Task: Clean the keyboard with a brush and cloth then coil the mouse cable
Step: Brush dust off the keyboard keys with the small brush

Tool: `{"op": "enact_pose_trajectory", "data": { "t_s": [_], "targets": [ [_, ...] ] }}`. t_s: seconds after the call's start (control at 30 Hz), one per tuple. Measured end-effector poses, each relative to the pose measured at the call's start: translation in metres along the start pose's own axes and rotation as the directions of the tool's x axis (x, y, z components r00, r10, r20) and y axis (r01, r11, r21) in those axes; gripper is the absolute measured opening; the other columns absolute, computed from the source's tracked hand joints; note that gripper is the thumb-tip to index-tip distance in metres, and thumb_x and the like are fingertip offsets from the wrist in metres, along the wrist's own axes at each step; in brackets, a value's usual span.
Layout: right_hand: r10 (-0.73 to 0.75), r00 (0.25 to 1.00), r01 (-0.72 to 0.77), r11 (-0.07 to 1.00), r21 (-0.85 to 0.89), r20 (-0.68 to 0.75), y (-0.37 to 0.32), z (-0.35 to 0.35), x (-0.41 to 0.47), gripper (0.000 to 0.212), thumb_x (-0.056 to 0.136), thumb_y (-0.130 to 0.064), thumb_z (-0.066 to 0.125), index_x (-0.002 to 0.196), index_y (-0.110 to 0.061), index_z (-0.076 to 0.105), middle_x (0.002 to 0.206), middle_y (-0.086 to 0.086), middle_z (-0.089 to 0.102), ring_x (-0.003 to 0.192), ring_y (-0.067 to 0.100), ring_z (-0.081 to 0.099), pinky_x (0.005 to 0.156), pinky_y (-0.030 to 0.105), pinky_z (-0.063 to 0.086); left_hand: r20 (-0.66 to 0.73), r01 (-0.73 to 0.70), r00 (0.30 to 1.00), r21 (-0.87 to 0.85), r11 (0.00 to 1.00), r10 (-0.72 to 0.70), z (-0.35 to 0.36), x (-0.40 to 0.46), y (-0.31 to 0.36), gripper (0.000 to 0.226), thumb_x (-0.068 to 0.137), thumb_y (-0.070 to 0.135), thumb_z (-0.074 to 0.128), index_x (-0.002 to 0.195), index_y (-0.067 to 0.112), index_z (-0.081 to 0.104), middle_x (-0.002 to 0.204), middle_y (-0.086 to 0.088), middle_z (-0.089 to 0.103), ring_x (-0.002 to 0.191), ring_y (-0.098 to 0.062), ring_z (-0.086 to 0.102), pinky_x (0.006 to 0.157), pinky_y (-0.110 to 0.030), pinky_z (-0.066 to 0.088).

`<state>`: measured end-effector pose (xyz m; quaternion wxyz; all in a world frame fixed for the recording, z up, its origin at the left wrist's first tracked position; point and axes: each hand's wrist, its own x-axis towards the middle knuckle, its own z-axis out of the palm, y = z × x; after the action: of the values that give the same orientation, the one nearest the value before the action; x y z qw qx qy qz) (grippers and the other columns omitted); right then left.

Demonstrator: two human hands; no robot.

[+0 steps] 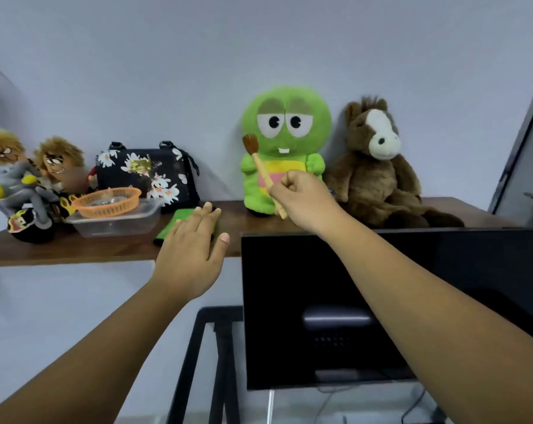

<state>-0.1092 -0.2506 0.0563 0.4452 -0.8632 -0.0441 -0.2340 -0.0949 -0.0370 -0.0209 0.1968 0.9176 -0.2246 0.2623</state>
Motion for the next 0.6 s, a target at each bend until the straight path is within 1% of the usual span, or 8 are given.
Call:
{"op": "enact_pose_trajectory", "data": {
  "t_s": [0.1, 0.17, 0.3, 0.43, 0.47, 0.53, 0.57, 0.6],
  "targets": [
    [-0.015, 1.0, 0.014, 0.997, 0.081, 0.016, 0.018, -0.019, -0.045, 0.019, 0.088, -0.025, 0.06, 0.073, -0.016, 0.054, 0.058, -0.002, 0.066, 0.056, 0.011, 0.059, 0.065, 0.033, 0.047, -0.008, -0.032, 0.999, -0.028, 0.999, 0.031, 0.018, -0.032, 0.021, 0.062, 0.095, 0.05, 0.025, 0.147, 0.02, 0.036, 0.158, 0.002, 0.029, 0.147, -0.016, 0.022, 0.119, -0.042, 0.02],
    [0.023, 0.999, -0.028, 0.993, 0.112, 0.046, 0.035, -0.029, -0.075, 0.018, 0.091, -0.024, 0.059, 0.079, -0.012, 0.056, 0.061, -0.002, 0.066, 0.056, 0.008, 0.057, 0.062, 0.03, 0.045, -0.002, -0.035, 0.999, -0.043, 0.998, 0.035, 0.034, -0.053, 0.036, 0.061, 0.096, 0.05, 0.026, 0.147, 0.019, 0.037, 0.158, 0.001, 0.029, 0.147, -0.016, 0.023, 0.118, -0.043, 0.023],
    [0.137, 0.978, -0.166, 0.968, 0.189, 0.156, 0.079, -0.036, -0.133, 0.016, 0.096, -0.023, 0.054, 0.086, -0.01, 0.056, 0.069, 0.002, 0.069, 0.063, 0.012, 0.062, 0.066, 0.034, 0.051, -0.002, -0.023, 1.0, -0.075, 0.997, 0.023, 0.063, -0.098, 0.061, 0.055, 0.097, 0.043, 0.033, 0.143, 0.015, 0.042, 0.154, -0.002, 0.035, 0.145, -0.02, 0.028, 0.114, -0.045, 0.029],
    [0.227, 0.951, -0.268, 0.944, 0.193, 0.209, 0.126, -0.03, -0.182, 0.012, 0.098, -0.02, 0.053, 0.088, -0.013, 0.053, 0.07, 0.003, 0.068, 0.065, 0.01, 0.062, 0.067, 0.03, 0.054, 0.021, 0.021, 1.0, -0.131, 0.991, -0.018, 0.092, -0.138, 0.078, 0.052, 0.097, 0.037, 0.038, 0.143, 0.015, 0.042, 0.152, -0.002, 0.038, 0.143, -0.019, 0.031, 0.115, -0.039, 0.027],
    [0.251, 0.943, -0.293, 0.938, 0.184, 0.219, 0.138, -0.027, -0.195, 0.012, 0.097, -0.021, 0.055, 0.088, -0.014, 0.053, 0.071, 0.004, 0.067, 0.065, 0.012, 0.062, 0.067, 0.033, 0.054, 0.05, 0.039, 0.998, -0.14, 0.989, -0.032, 0.102, -0.149, 0.08, 0.052, 0.096, 0.037, 0.038, 0.143, 0.015, 0.042, 0.152, -0.001, 0.038, 0.143, -0.019, 0.031, 0.115, -0.037, 0.026],
    [0.283, 0.934, -0.328, 0.923, 0.202, 0.22, 0.156, -0.023, -0.218, 0.009, 0.095, -0.021, 0.06, 0.088, -0.017, 0.057, 0.073, 0.009, 0.064, 0.067, 0.022, 0.059, 0.067, 0.04, 0.052, 0.115, 0.078, 0.992, -0.158, 0.984, -0.06, 0.119, -0.169, 0.083, 0.052, 0.096, 0.038, 0.038, 0.143, 0.015, 0.043, 0.151, -0.001, 0.04, 0.142, -0.019, 0.032, 0.115, -0.037, 0.026],
    [0.304, 0.927, -0.352, 0.907, 0.229, 0.221, 0.167, -0.019, -0.231, 0.007, 0.093, -0.019, 0.063, 0.088, -0.017, 0.059, 0.076, 0.015, 0.061, 0.066, 0.027, 0.055, 0.064, 0.042, 0.049, 0.159, 0.102, 0.984, -0.156, 0.982, -0.077, 0.132, -0.181, 0.082, 0.053, 0.096, 0.038, 0.037, 0.142, 0.014, 0.044, 0.15, -0.001, 0.041, 0.141, -0.019, 0.034, 0.115, -0.038, 0.028],
    [0.323, 0.924, -0.37, 0.892, 0.26, 0.206, 0.175, -0.016, -0.241, 0.006, 0.091, -0.016, 0.066, 0.088, -0.016, 0.061, 0.077, 0.019, 0.059, 0.063, 0.026, 0.051, 0.059, 0.041, 0.046, 0.2, 0.126, 0.975, -0.149, 0.981, -0.095, 0.143, -0.19, 0.081, 0.053, 0.096, 0.04, 0.036, 0.142, 0.014, 0.045, 0.15, -0.002, 0.043, 0.14, -0.02, 0.036, 0.115, -0.04, 0.03]
  ]
}}
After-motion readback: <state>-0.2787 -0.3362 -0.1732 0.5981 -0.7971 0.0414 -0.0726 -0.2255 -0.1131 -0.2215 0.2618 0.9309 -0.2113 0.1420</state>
